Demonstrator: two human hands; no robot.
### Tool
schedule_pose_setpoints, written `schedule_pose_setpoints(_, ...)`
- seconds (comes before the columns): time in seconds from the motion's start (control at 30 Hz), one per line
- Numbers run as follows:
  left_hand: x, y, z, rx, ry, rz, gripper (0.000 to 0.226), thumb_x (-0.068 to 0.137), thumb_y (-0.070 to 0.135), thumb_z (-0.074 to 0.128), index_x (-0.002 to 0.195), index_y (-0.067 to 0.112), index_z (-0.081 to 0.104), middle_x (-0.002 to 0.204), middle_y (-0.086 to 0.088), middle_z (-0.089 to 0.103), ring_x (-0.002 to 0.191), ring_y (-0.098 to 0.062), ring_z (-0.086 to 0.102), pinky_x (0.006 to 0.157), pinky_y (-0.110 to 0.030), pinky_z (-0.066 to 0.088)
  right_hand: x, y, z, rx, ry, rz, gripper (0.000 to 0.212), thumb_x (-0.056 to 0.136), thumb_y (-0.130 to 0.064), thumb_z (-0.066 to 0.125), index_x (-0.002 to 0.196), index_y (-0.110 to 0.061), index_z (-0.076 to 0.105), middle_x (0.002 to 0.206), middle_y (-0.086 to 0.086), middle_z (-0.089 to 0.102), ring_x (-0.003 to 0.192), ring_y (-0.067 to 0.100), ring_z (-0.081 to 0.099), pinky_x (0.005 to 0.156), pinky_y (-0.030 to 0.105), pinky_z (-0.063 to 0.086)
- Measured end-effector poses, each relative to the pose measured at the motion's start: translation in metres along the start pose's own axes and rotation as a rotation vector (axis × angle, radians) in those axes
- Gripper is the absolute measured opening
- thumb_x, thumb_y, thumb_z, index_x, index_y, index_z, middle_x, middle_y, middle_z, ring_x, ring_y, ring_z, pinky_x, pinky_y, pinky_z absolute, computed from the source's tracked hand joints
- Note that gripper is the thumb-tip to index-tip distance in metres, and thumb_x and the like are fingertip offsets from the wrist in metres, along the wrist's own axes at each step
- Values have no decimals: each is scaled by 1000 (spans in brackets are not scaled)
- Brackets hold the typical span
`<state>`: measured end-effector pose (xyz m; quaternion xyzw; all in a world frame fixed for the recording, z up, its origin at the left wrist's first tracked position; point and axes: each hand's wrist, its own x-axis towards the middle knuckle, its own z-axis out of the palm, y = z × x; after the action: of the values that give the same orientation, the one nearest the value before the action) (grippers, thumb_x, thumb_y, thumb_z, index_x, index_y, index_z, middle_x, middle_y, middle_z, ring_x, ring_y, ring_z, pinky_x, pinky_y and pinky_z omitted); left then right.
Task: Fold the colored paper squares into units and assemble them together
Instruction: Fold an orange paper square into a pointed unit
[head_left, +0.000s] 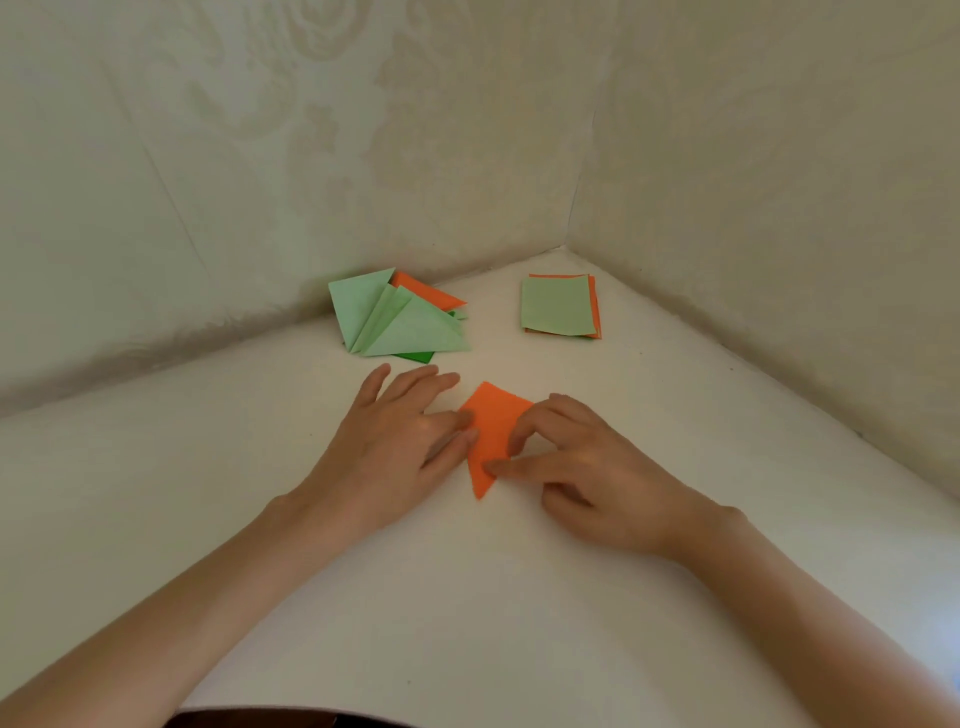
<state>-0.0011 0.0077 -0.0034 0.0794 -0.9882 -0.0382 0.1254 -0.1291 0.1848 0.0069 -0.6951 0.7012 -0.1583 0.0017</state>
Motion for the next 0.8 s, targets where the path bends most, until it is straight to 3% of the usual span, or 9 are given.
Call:
schedule_pose_setpoints(0.1, 3, 2, 7, -91, 36, -52, 48, 83, 53, 37, 95, 25, 75, 120, -4, 64, 112, -27, 59, 99, -49, 36, 4, -5, 1, 245, 77, 80, 44, 78, -13, 37, 106, -17, 71, 102, 2, 58, 97, 18, 47, 91, 23, 34)
schedule_pose_setpoints(0.2, 7, -2, 7, -257, 42, -106, 61, 75, 67, 35, 104, 28, 72, 121, 6, 58, 112, -16, 51, 97, -28, 27, 14, 6, -3, 307, 257, 431, 26, 92, -19, 48, 108, -18, 69, 104, -1, 55, 105, 17, 45, 85, 11, 29)
schedule_pose_setpoints(0.33, 8, -6, 8, -220, 147, -86, 44, 74, 60, 58, 94, 22, 70, 95, 7, 61, 86, -16, 58, 74, -24, 33, 34, 21, -2, 264, 134, 682, 22, 93, -31, 54, 110, -22, 66, 107, -2, 52, 111, 17, 39, 88, 20, 28)
schedule_pose_setpoints(0.43, 7, -7, 9, -182, 178, -43, 40, 79, 60, 48, 82, 26, 68, 84, 11, 61, 76, -13, 57, 63, -15, 29, 51, 21, 2, 374, 141, 722, 13, 87, -31, 62, 97, -26, 67, 99, -4, 54, 107, 18, 45, 94, 29, 37)
schedule_pose_setpoints(0.5, 6, -8, 10, -166, 183, 2, 40, 80, 57, 45, 80, 26, 70, 82, 12, 62, 73, -12, 56, 60, -16, 34, 59, 18, 3, 490, 205, 715, 5, 83, -24, 68, 84, -26, 63, 86, -9, 56, 91, 10, 50, 81, 24, 40)
schedule_pose_setpoints(0.57, 7, -9, 12, -164, 191, 31, 39, 81, 55, 45, 79, 26, 71, 81, 13, 63, 73, -11, 57, 59, -22, 41, 62, 18, 3, 626, 268, 701, 15, 80, -13, 71, 77, -24, 60, 77, -10, 57, 72, 2, 50, 68, 17, 39)
schedule_pose_setpoints(0.63, 7, -9, 13, -179, 201, 36, 38, 83, 53, 45, 80, 26, 72, 83, 14, 63, 74, -10, 56, 62, -22, 40, 60, 19, 2, 687, 283, 687, 21, 78, -5, 71, 81, -23, 60, 75, -8, 59, 66, -2, 51, 63, 10, 39)
schedule_pose_setpoints(0.7, 8, -11, 15, -183, 213, 43, 37, 84, 51, 45, 81, 26, 72, 85, 15, 64, 77, -9, 55, 66, -21, 36, 56, 19, 3, 620, 251, 663, 25, 79, -4, 69, 94, -23, 62, 78, -11, 58, 73, 1, 53, 65, 6, 38)
schedule_pose_setpoints(0.8, 7, -11, 16, -177, 222, 51, 35, 85, 47, 45, 85, 25, 72, 88, 14, 66, 82, -8, 53, 68, -19, 34, 50, 18, 7, 288, 231, 545, 21, 84, -8, 65, 101, -21, 66, 84, -20, 55, 89, 11, 50, 79, 9, 34)
